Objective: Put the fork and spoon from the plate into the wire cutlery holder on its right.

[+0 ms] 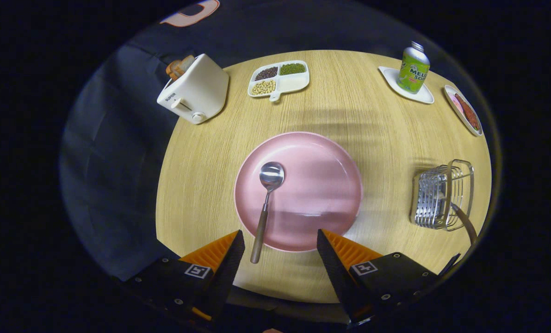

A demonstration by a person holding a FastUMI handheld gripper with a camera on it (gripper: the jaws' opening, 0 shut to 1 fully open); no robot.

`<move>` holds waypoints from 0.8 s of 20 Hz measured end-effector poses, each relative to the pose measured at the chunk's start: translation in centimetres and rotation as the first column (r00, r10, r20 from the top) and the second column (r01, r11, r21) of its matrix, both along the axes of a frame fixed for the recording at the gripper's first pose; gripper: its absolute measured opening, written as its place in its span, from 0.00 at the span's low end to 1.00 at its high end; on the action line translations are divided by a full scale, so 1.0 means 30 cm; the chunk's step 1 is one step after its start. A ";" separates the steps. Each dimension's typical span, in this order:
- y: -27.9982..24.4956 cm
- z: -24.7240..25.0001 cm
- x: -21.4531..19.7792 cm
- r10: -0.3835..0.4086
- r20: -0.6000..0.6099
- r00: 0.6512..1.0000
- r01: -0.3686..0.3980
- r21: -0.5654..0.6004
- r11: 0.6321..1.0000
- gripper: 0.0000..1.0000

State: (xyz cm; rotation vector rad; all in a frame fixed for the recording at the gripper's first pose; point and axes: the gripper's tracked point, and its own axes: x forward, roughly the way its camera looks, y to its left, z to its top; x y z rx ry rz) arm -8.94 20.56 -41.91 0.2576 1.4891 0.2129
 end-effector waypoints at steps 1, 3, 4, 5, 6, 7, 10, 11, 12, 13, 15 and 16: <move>0.019 -0.021 0.001 -0.006 -0.011 1.000 0.006 -0.006 1.000 0.94; 0.048 -0.064 0.008 -0.019 -0.027 0.999 0.018 -0.028 0.999 0.93; 0.063 -0.081 0.007 -0.021 -0.039 0.999 0.020 -0.035 0.999 0.93; 0.079 -0.099 0.004 -0.023 -0.053 0.998 0.021 -0.042 0.999 0.91; 0.090 -0.116 -0.002 -0.022 -0.064 0.998 0.019 -0.051 0.998 0.89; 0.095 -0.135 -0.003 -0.018 -0.072 0.997 0.013 -0.067 0.998 0.85; 0.108 -0.167 -0.023 -0.015 -0.096 0.995 0.005 -0.109 0.994 0.76; 0.111 -0.179 -0.025 -0.018 -0.100 0.995 0.006 -0.123 0.992 0.71; 0.110 -0.188 -0.023 -0.022 -0.100 0.995 0.008 -0.139 0.990 0.68; 0.110 -0.196 -0.026 -0.024 -0.097 0.995 0.009 -0.151 0.988 0.58; 0.106 -0.204 -0.036 -0.026 -0.096 0.995 0.009 -0.178 0.984 0.41; 0.108 -0.207 -0.048 -0.030 -0.103 0.994 0.010 -0.184 0.983 0.38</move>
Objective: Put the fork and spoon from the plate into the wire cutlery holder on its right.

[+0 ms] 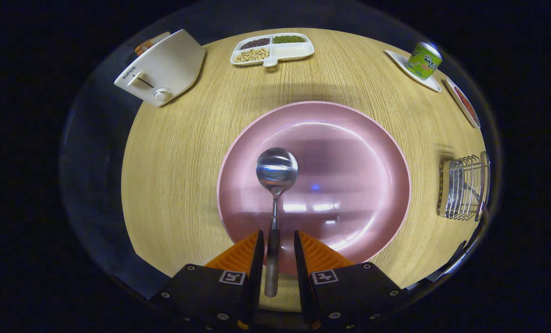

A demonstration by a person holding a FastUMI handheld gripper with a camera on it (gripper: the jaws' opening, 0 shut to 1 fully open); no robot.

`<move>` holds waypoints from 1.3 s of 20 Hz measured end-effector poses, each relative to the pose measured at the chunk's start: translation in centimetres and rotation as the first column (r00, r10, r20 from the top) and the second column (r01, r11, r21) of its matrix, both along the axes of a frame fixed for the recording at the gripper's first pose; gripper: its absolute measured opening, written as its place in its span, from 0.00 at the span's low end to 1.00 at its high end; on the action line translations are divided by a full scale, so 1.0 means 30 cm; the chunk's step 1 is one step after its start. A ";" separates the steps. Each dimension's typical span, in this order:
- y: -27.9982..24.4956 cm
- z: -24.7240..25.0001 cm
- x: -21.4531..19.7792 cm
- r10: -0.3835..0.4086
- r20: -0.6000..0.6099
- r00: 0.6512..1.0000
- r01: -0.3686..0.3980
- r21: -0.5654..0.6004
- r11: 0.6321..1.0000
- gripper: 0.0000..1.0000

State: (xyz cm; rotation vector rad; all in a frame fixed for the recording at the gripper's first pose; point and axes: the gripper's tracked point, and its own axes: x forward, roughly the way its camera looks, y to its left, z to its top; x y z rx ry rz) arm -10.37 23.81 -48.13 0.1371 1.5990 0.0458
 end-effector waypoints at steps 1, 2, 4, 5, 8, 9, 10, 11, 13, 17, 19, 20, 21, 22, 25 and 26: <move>0.007 -0.001 -0.008 -0.005 -0.005 1.000 0.005 0.003 1.000 0.33; 0.014 -0.005 -0.009 -0.010 0.000 1.000 0.010 0.007 1.000 0.30; -0.002 -0.012 -0.012 -0.015 0.012 1.000 0.015 -0.020 1.000 0.21; -0.001 -0.011 -0.007 -0.009 0.024 1.000 0.010 -0.021 1.000 0.13; -0.016 -0.008 -0.006 0.013 0.053 0.999 -0.012 -0.036 0.999 0.09; -0.019 0.000 0.002 0.010 0.066 0.998 -0.009 -0.025 1.000 0.08; -0.022 0.016 0.010 0.004 0.084 0.996 -0.003 -0.013 1.000 0.08; -0.033 0.034 0.025 -0.003 0.104 0.995 0.003 -0.001 1.000 0.07; -0.060 0.070 0.051 -0.021 0.143 0.990 0.018 0.019 1.000 0.07; -0.180 0.131 0.067 -0.023 0.204 0.979 0.024 0.000 1.000 0.07; -0.223 0.159 0.079 -0.049 0.230 0.972 0.047 0.015 0.999 0.06; -0.247 0.185 0.080 -0.059 0.246 0.967 0.055 0.023 0.998 0.06; -0.273 0.215 0.087 -0.066 0.270 0.961 0.062 0.026 0.998 0.06; -0.299 0.243 0.095 -0.067 0.294 0.953 0.063 0.025 0.998 0.06; -0.386 0.350 0.125 -0.080 0.368 0.926 0.079 0.018 0.997 0.06; -0.422 0.383 0.132 -0.086 0.389 0.917 0.087 0.015 0.996 0.06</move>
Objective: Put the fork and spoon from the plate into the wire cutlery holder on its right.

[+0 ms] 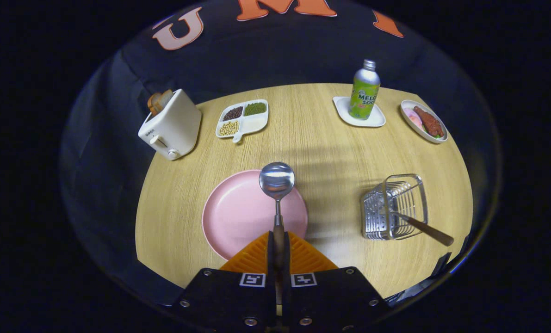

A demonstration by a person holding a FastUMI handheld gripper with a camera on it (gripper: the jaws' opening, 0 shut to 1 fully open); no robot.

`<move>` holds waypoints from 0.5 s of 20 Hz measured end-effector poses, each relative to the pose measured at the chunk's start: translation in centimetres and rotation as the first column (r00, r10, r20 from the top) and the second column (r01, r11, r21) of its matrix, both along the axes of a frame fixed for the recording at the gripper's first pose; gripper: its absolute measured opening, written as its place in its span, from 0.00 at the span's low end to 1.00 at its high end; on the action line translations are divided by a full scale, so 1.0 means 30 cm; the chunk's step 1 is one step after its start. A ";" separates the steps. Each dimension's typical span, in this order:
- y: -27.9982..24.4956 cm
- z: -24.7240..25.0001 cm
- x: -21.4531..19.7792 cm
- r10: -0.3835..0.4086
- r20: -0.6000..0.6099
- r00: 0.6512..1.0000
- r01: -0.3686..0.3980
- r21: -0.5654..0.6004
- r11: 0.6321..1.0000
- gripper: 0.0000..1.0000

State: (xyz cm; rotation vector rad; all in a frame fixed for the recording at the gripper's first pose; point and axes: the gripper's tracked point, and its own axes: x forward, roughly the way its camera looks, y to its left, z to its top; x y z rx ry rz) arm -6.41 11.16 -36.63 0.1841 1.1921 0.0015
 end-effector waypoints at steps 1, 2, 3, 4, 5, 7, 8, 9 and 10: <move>-0.035 0.032 0.008 -0.010 0.022 1.000 0.010 -0.005 1.000 0.06; -0.068 0.062 0.014 -0.015 0.042 0.999 0.015 -0.009 1.000 0.06; -0.104 0.096 0.020 -0.024 0.061 0.998 0.025 -0.016 1.000 0.06; -0.138 0.125 0.022 -0.031 0.075 0.997 0.033 -0.018 0.999 0.06; -0.167 0.153 0.030 -0.042 0.094 0.995 0.044 -0.020 0.999 0.06; -0.227 0.189 0.034 -0.053 0.111 0.992 0.057 -0.031 0.998 0.06; -0.257 0.197 0.025 -0.056 0.106 0.993 0.060 -0.037 0.998 0.06; -0.284 0.203 0.016 -0.056 0.096 0.994 0.061 -0.044 0.997 0.05; -0.313 0.208 0.011 -0.053 0.091 0.994 0.058 -0.056 0.997 0.05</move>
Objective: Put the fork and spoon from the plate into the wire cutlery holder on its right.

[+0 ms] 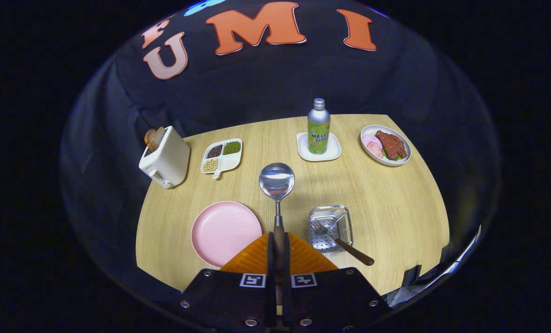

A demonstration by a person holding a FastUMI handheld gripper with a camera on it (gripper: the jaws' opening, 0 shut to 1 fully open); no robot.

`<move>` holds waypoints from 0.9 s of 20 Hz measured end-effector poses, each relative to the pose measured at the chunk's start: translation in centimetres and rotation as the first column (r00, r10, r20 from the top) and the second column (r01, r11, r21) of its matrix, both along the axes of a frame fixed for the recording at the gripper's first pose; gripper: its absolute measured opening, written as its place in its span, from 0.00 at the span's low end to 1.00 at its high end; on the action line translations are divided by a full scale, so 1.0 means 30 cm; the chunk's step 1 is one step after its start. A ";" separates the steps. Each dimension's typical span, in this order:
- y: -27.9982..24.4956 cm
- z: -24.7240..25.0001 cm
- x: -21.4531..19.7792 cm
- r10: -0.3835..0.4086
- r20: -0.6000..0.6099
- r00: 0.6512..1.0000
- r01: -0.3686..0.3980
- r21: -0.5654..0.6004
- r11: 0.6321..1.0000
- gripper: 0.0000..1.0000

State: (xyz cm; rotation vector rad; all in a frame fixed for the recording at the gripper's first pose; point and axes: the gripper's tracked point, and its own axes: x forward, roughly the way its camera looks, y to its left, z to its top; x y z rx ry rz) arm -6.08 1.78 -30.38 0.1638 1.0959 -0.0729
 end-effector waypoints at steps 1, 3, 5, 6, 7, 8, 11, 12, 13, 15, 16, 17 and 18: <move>-0.031 -0.005 -0.017 0.011 -0.023 1.000 -0.012 -0.021 1.000 0.05; -0.074 -0.020 -0.041 0.018 -0.070 0.997 -0.021 -0.041 0.999 0.06; -0.096 -0.032 -0.063 0.014 -0.114 0.993 -0.017 -0.024 1.000 0.06; -0.113 -0.046 -0.075 0.014 -0.139 0.990 -0.018 -0.027 0.999 0.06; -0.131 -0.058 -0.082 0.016 -0.163 0.987 -0.022 -0.030 0.999 0.06; -0.143 -0.064 -0.091 0.019 -0.186 0.982 -0.025 -0.030 0.999 0.06; -0.168 -0.086 -0.112 0.061 -0.265 0.962 -0.071 -0.028 0.997 0.06; -0.179 -0.096 -0.129 0.086 -0.298 0.951 -0.101 -0.035 0.994 0.06; -0.187 -0.111 -0.140 0.114 -0.334 0.936 -0.136 -0.041 0.990 0.05; -0.215 -0.151 -0.167 0.148 -0.409 0.900 -0.192 -0.068 0.979 0.06; -0.223 -0.167 -0.180 0.162 -0.442 0.882 -0.215 -0.073 0.974 0.06; -0.223 -0.180 -0.185 0.171 -0.465 0.869 -0.227 -0.068 0.971 0.06; -0.220 -0.192 -0.188 0.177 -0.484 0.857 -0.232 -0.055 0.971 0.06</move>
